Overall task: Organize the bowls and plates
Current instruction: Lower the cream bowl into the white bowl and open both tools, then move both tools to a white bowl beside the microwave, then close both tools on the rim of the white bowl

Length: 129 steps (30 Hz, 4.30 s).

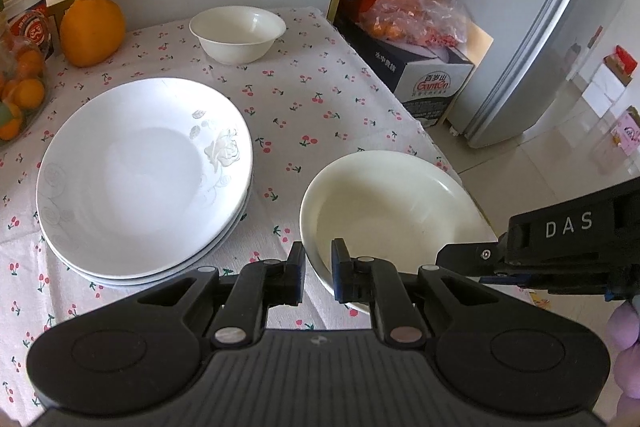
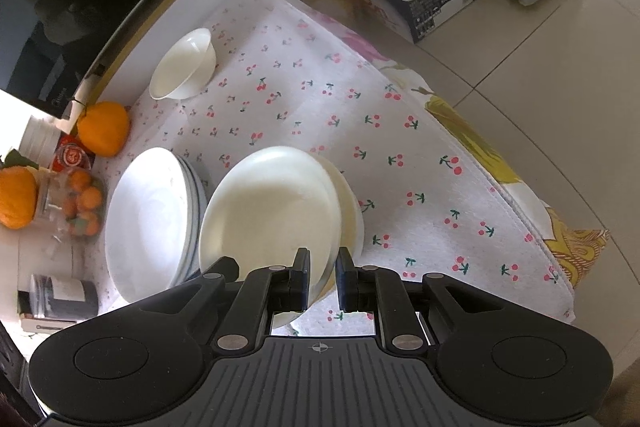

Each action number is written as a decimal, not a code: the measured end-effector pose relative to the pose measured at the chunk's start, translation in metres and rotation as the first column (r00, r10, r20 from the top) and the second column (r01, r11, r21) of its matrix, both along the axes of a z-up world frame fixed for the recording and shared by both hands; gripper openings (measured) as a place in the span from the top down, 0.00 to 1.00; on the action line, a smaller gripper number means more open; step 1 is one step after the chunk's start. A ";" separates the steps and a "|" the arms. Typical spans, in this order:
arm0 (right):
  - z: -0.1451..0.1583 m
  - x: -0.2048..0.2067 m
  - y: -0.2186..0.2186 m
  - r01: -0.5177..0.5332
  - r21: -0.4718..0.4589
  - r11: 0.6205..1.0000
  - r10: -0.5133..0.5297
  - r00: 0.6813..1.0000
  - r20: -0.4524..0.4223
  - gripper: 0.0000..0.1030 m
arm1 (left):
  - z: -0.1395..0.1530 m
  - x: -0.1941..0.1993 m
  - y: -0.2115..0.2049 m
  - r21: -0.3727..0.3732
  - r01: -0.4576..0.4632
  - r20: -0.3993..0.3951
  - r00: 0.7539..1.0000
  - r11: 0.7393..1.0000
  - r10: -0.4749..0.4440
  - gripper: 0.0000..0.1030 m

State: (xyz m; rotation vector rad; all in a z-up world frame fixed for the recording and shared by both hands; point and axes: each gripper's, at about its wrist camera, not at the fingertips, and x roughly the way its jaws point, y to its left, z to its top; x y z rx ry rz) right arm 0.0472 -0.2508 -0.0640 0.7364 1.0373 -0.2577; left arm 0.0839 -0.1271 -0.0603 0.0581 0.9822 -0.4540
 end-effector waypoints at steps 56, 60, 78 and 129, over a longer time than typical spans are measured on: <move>0.029 0.048 -0.023 -0.026 -0.042 0.999 0.033 0.984 0.177 0.18 | 0.025 0.031 0.015 0.049 -0.058 0.106 0.993 0.997 0.053 0.10; 0.040 0.072 -0.020 -0.076 -0.020 0.997 0.079 0.977 0.196 0.14 | 0.032 0.053 0.025 0.029 -0.112 0.103 0.989 0.993 0.108 0.06; 0.027 0.188 -0.021 -0.196 0.071 0.978 0.173 0.952 0.251 0.13 | 0.038 0.148 0.042 0.039 -0.169 0.164 0.973 0.985 0.161 0.02; -0.042 0.253 -0.026 -0.132 0.189 0.973 0.064 0.942 0.329 0.90 | -0.014 0.215 0.043 -0.167 -0.170 0.062 0.981 0.971 0.182 0.87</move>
